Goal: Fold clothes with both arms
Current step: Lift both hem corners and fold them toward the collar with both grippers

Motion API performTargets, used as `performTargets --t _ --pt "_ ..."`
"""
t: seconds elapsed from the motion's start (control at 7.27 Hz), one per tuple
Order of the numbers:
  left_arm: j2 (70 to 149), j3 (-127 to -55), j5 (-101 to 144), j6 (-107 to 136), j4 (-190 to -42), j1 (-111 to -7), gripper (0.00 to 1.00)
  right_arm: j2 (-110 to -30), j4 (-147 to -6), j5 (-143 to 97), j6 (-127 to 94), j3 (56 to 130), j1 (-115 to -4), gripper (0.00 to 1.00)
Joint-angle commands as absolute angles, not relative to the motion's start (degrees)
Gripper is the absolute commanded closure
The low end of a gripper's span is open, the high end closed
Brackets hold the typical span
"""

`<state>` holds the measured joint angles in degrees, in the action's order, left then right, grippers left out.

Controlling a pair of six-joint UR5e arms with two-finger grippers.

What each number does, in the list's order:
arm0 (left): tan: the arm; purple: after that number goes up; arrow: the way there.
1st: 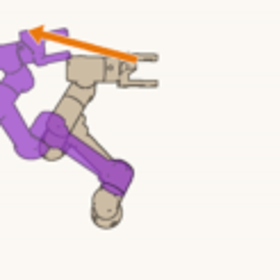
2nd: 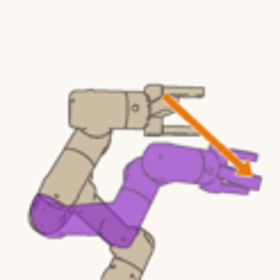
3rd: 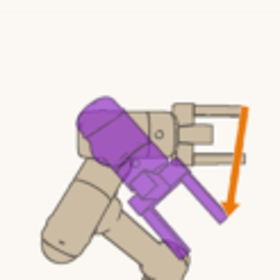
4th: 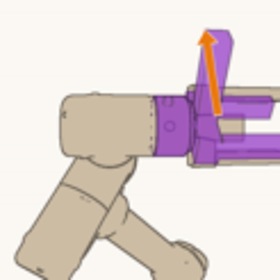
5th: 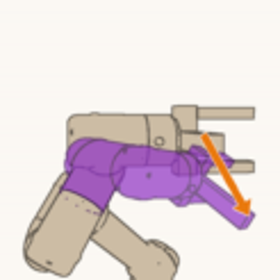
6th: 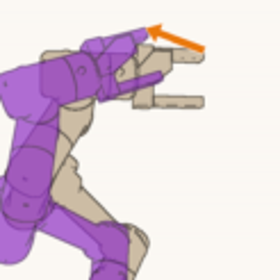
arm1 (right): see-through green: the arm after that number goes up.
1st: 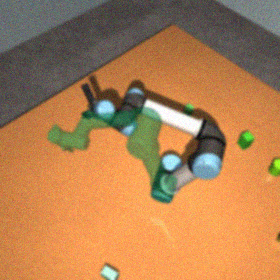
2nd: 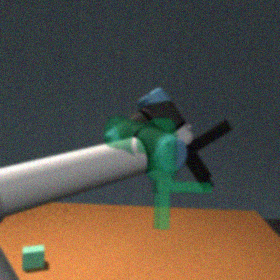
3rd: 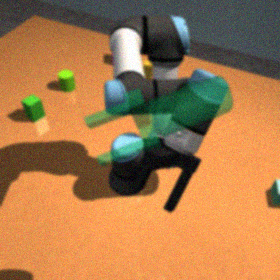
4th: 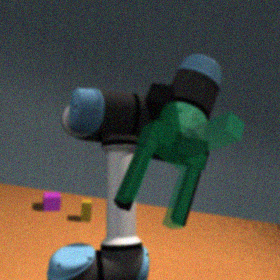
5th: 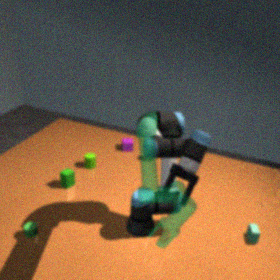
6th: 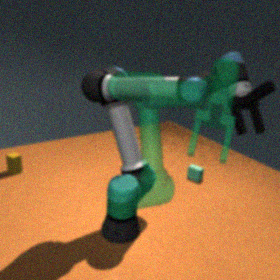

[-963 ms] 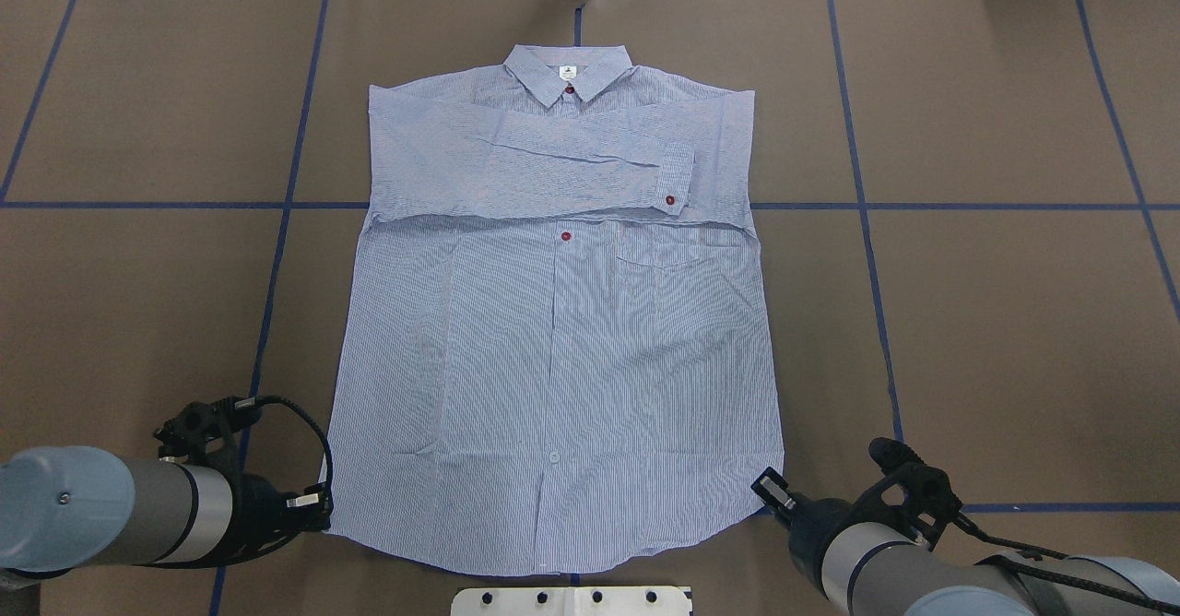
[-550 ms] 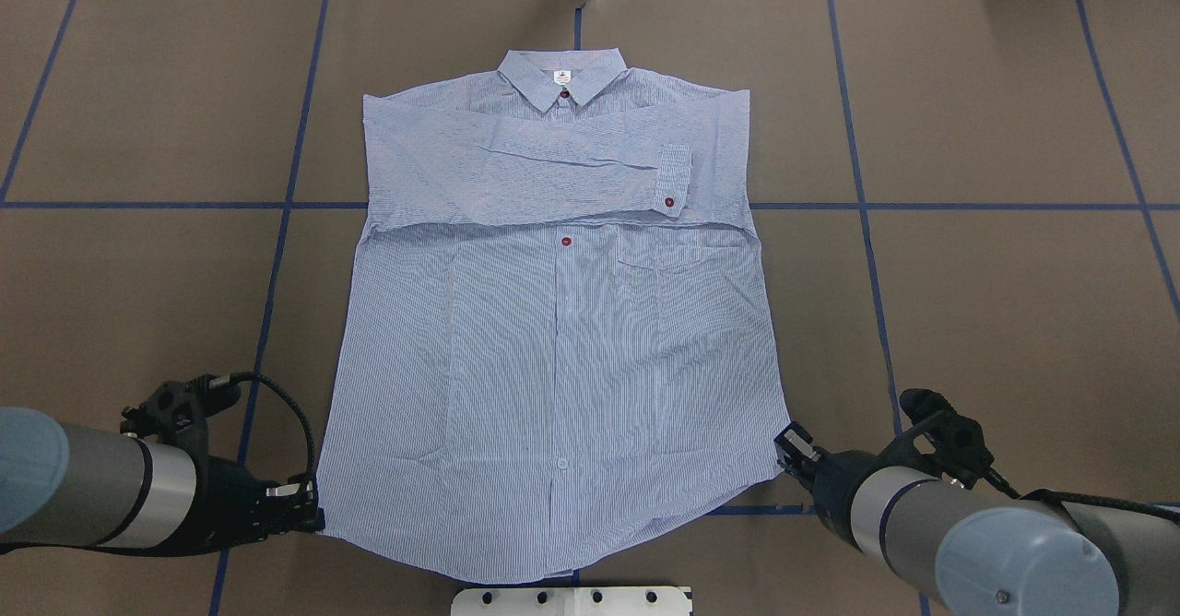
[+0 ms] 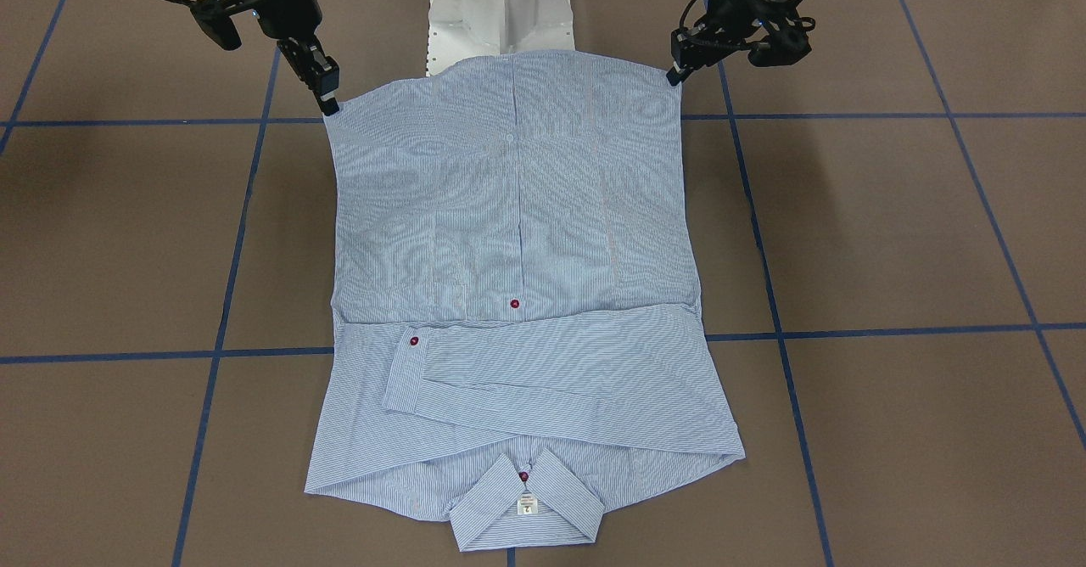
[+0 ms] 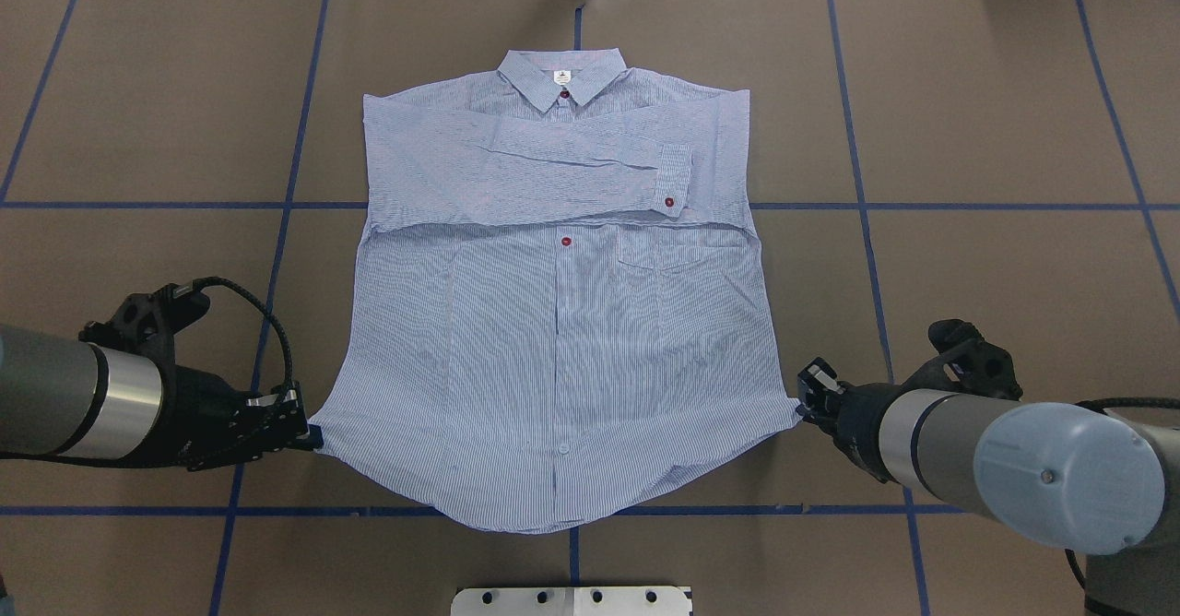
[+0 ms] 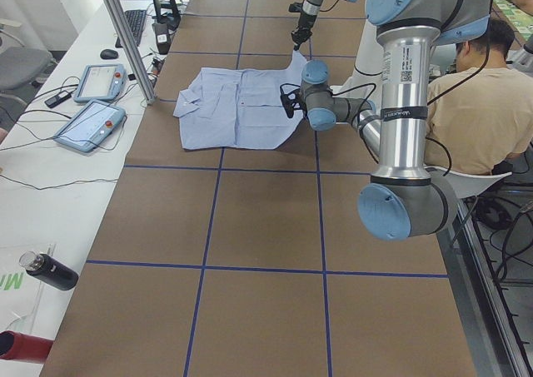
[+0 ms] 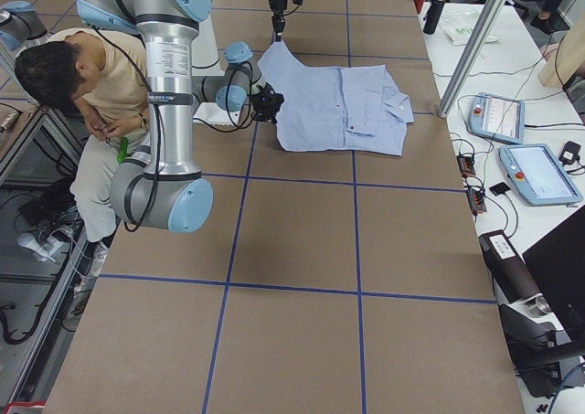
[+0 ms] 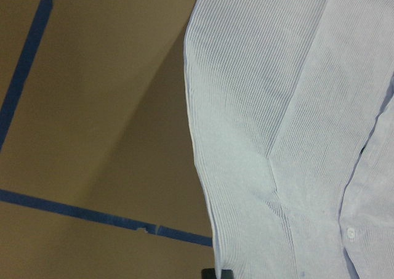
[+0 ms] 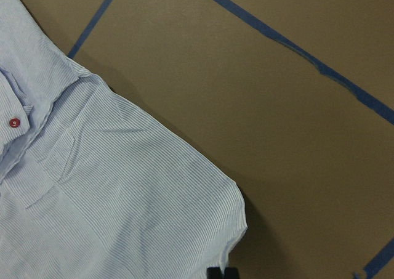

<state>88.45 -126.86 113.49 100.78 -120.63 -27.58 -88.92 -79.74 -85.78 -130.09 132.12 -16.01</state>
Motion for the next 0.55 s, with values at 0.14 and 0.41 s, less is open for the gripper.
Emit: performTargets --t 0.14,0.41 --pt "90.0 -126.7 113.6 100.8 -120.5 -31.5 1.0 -88.8 -79.8 -87.4 -129.6 133.2 -19.0 1.0" --pt "90.1 -126.6 113.6 100.8 -120.5 -32.2 1.0 -88.7 -79.8 -88.3 -129.0 133.2 -20.8 1.0"
